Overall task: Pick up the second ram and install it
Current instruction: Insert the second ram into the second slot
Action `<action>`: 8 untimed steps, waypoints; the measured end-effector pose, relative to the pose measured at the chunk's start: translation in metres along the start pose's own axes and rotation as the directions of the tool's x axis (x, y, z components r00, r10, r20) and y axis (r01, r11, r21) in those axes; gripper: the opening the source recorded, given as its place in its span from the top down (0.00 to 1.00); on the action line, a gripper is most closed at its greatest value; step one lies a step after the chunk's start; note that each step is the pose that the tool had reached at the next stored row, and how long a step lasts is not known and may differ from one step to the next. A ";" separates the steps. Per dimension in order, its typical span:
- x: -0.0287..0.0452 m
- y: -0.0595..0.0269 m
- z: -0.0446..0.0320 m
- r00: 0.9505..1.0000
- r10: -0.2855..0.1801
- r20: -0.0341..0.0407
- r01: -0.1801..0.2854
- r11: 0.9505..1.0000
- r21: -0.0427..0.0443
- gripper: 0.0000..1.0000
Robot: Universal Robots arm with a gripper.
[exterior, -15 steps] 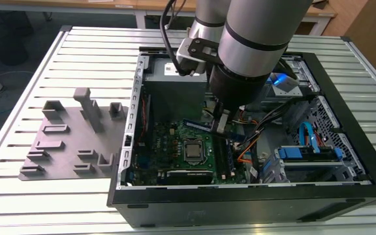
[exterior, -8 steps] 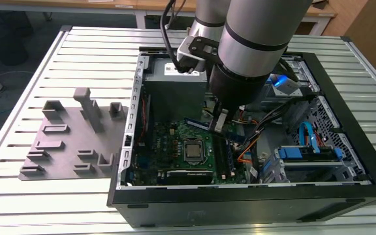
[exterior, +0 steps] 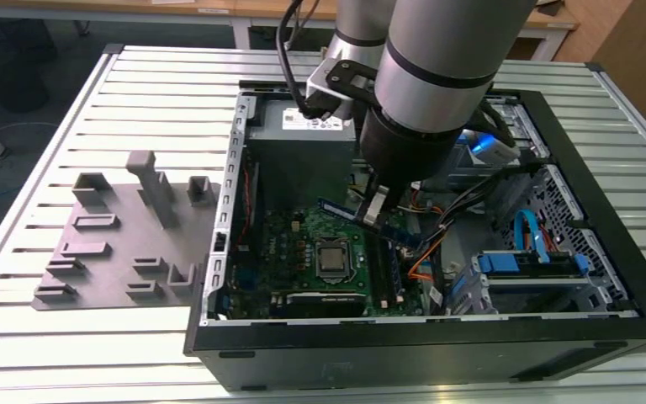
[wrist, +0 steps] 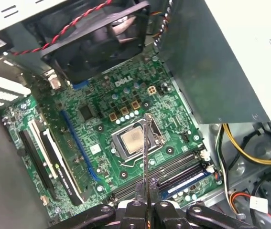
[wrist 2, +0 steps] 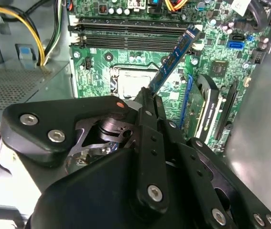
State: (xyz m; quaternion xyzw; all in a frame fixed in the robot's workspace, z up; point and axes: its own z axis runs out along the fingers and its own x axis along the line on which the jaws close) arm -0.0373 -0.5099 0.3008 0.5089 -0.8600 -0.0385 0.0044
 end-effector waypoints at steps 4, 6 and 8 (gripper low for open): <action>0.0000 0.0000 0.0000 0.999 0.041 0.003 -0.041 0.999 0.001 0.89; 0.0000 0.0000 0.0000 0.998 0.062 0.005 -0.062 0.998 0.002 0.89; 0.0000 0.0000 0.0001 0.996 0.084 0.006 -0.084 0.996 0.002 0.89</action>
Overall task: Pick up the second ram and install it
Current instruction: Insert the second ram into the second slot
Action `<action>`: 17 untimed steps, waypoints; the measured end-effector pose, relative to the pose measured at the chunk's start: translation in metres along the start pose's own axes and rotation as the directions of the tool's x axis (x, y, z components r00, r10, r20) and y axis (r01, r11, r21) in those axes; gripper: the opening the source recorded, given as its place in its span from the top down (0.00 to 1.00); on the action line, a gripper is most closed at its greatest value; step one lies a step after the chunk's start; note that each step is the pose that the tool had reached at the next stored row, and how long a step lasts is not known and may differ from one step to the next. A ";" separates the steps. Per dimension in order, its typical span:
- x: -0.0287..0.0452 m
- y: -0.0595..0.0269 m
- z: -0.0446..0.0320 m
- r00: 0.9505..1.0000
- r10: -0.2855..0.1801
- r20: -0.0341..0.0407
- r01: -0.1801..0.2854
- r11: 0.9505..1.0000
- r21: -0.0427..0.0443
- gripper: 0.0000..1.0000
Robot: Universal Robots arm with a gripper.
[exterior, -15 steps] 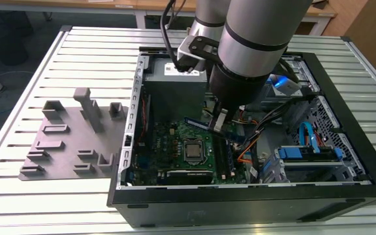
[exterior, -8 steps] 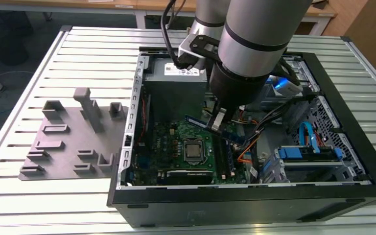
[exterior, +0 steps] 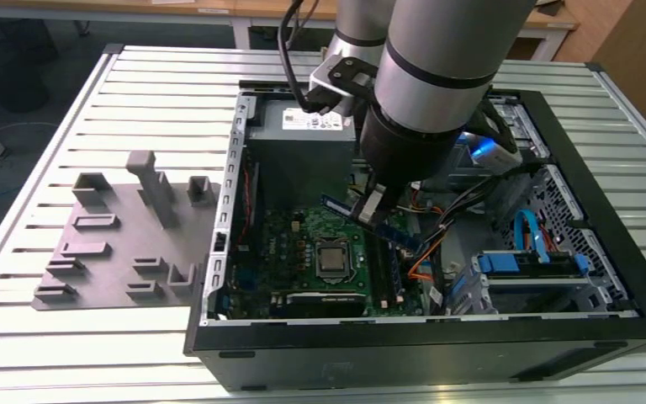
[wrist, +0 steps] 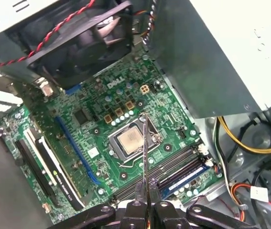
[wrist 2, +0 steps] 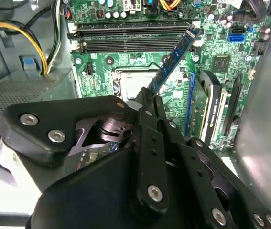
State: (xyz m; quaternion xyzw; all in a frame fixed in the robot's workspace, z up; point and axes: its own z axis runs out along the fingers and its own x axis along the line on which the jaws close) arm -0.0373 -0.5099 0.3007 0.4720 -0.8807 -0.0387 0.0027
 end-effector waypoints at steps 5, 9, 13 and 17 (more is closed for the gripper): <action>0.0000 0.0000 0.0000 0.998 0.055 0.004 -0.055 0.998 0.002 0.89; 0.0000 0.0000 0.0001 0.994 0.105 0.008 -0.105 0.995 0.003 0.89; 0.0000 0.0000 0.0002 0.988 0.156 0.011 -0.156 0.988 0.004 0.89; 0.0000 0.0000 0.0002 0.978 0.206 0.015 -0.206 0.979 0.005 0.89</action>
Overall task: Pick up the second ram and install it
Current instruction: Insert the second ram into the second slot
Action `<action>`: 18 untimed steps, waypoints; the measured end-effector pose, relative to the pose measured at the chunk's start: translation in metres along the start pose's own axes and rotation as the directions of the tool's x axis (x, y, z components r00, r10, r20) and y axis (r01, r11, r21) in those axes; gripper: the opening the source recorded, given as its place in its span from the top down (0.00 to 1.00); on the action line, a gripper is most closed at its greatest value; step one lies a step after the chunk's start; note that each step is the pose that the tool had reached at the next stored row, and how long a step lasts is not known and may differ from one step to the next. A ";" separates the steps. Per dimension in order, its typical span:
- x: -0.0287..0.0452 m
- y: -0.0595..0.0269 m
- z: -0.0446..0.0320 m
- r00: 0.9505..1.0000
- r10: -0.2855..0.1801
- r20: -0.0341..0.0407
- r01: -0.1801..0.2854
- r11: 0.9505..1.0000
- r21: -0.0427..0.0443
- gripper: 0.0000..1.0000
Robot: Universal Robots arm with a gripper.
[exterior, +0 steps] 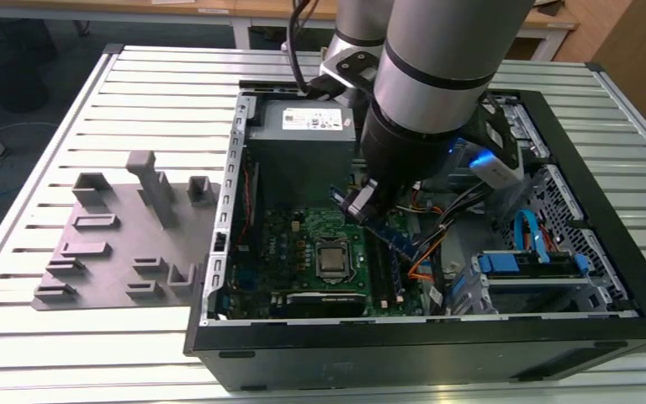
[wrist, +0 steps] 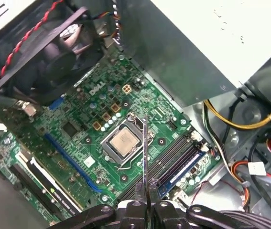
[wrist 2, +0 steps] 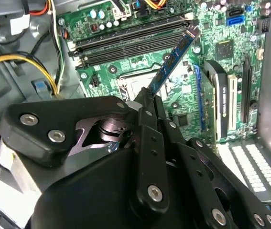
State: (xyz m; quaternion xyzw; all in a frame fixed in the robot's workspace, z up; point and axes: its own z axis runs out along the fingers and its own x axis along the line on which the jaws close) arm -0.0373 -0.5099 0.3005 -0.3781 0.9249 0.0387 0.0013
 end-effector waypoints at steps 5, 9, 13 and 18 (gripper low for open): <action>0.0000 0.0000 0.0001 0.998 0.063 0.005 -0.063 0.998 0.002 0.89; 0.0000 0.0000 0.0002 0.993 0.115 0.008 -0.115 0.993 0.003 0.89; 0.0000 0.0000 0.0003 0.986 0.167 0.012 -0.167 0.986 0.004 0.89; 0.0000 0.0000 0.0004 0.973 0.230 0.017 -0.231 0.973 0.005 0.89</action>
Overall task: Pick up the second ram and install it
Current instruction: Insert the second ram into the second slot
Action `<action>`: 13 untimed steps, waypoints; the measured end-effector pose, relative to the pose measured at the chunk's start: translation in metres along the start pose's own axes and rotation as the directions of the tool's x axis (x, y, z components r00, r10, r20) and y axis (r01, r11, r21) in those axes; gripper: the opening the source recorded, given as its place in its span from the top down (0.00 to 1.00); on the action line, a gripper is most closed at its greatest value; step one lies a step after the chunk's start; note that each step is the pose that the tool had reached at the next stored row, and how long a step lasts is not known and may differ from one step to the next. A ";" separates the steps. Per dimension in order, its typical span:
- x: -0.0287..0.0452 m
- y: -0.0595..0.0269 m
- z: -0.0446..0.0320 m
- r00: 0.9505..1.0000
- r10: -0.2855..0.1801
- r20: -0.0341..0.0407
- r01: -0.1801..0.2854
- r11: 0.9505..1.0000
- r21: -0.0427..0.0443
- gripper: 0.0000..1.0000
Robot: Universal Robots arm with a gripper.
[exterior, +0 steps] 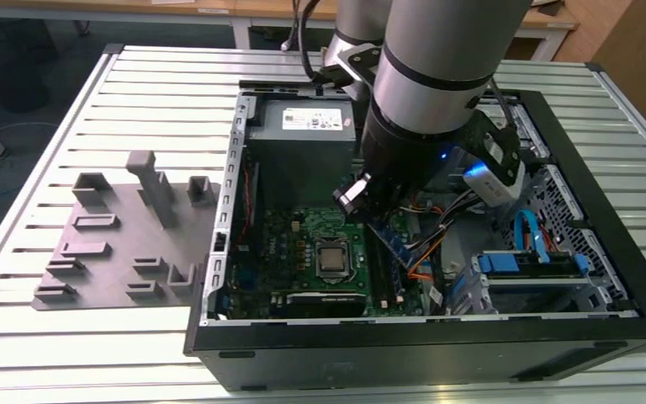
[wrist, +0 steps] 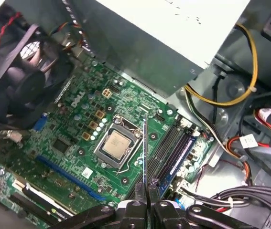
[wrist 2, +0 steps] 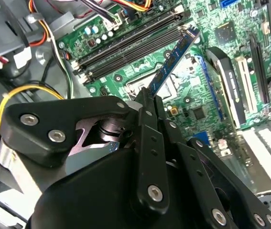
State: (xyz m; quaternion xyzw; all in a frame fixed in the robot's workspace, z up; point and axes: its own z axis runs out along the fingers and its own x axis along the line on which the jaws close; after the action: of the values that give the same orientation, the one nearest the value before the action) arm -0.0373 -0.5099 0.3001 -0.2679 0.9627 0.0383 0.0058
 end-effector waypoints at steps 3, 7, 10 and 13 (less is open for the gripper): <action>0.0000 0.0000 0.0001 0.999 0.037 0.003 -0.037 0.999 0.001 0.89; 0.0000 0.0000 0.0002 0.996 0.084 0.006 -0.084 0.996 0.002 0.89; 0.0000 0.0000 0.0003 0.993 0.120 0.009 -0.120 0.993 0.003 0.89; 0.0000 0.0000 0.0003 0.988 0.155 0.011 -0.155 0.988 0.004 0.89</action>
State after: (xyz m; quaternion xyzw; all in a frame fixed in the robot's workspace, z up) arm -0.0373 -0.5099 0.2997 -0.1921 0.9806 0.0377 0.0088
